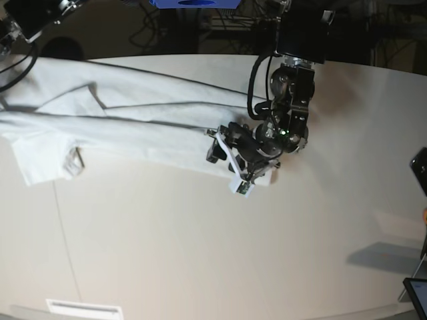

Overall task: Fold the T-shirt properly
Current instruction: 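Release the hem and move the left gripper back over the folded shirt, then lower the right gripper onto the shirt's sleeve end and grasp it, then pull the sleeve end with the right gripper to straighten the folded strip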

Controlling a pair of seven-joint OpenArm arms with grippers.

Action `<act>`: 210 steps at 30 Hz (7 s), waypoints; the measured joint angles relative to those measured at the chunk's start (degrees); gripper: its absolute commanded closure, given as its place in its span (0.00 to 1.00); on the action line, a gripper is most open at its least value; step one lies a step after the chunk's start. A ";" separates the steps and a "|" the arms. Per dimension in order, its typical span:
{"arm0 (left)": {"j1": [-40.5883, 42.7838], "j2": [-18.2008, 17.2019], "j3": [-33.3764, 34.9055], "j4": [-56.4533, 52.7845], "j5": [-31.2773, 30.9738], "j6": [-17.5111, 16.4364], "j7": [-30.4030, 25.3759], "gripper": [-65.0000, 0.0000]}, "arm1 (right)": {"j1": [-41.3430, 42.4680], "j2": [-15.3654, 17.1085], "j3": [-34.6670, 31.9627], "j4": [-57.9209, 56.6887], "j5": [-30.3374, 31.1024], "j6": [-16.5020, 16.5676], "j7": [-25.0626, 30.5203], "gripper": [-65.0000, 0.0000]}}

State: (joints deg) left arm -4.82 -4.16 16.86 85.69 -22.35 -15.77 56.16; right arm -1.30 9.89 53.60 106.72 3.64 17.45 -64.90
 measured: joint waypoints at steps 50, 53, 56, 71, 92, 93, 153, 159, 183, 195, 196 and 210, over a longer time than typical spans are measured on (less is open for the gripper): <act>10.38 -4.44 -11.96 23.43 3.08 0.92 11.54 0.48 | 22.56 5.60 -38.49 -37.92 0.07 22.45 4.04 0.54; 10.21 -4.74 -11.96 23.43 3.08 0.94 11.56 0.48 | 22.58 4.11 -38.51 -37.90 0.39 22.60 4.42 0.54; 9.94 -4.76 -11.96 23.43 3.08 0.92 11.54 0.48 | 22.86 3.96 -38.49 -39.43 0.44 22.60 4.96 0.54; 10.03 -4.76 -12.00 23.41 3.08 0.94 11.54 0.48 | 24.81 4.63 -38.29 -48.76 0.92 22.14 12.17 0.97; 7.02 -4.81 -12.33 23.17 3.28 0.94 11.56 0.48 | 18.23 3.89 -37.99 -17.59 0.24 22.58 -11.74 1.00; 6.75 -4.68 -13.09 23.17 2.82 0.90 11.56 0.48 | 17.68 3.87 -37.99 -15.87 0.22 22.40 -12.22 1.00; 0.09 -7.43 -22.82 16.17 3.23 0.90 17.77 0.48 | -28.20 8.31 -18.75 6.36 33.22 22.43 -11.02 1.00; 0.13 -7.43 -22.88 16.15 3.26 0.90 17.75 0.48 | -27.02 8.09 -23.65 6.01 33.33 22.45 -10.62 0.90; 10.19 -0.90 -12.81 25.70 -0.66 -7.23 7.26 0.49 | -25.90 8.44 -12.48 6.34 33.70 18.97 -6.71 0.58; 15.02 -2.36 -9.38 25.83 -0.57 -5.90 5.44 0.88 | -24.90 8.04 -20.46 5.95 33.77 18.97 -3.28 0.61; 15.15 -2.54 -9.44 25.83 -0.50 -5.66 5.38 0.88 | -24.76 8.02 -21.27 5.46 33.73 18.93 -2.80 0.67; 15.32 -2.69 -10.01 13.97 -2.10 -6.38 1.16 0.88 | -20.63 6.80 -22.45 -12.66 35.65 19.15 3.23 1.00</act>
State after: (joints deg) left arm 10.50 -6.85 6.85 99.66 -24.45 -22.15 57.32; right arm -21.93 16.69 31.16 94.06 39.29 36.60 -61.67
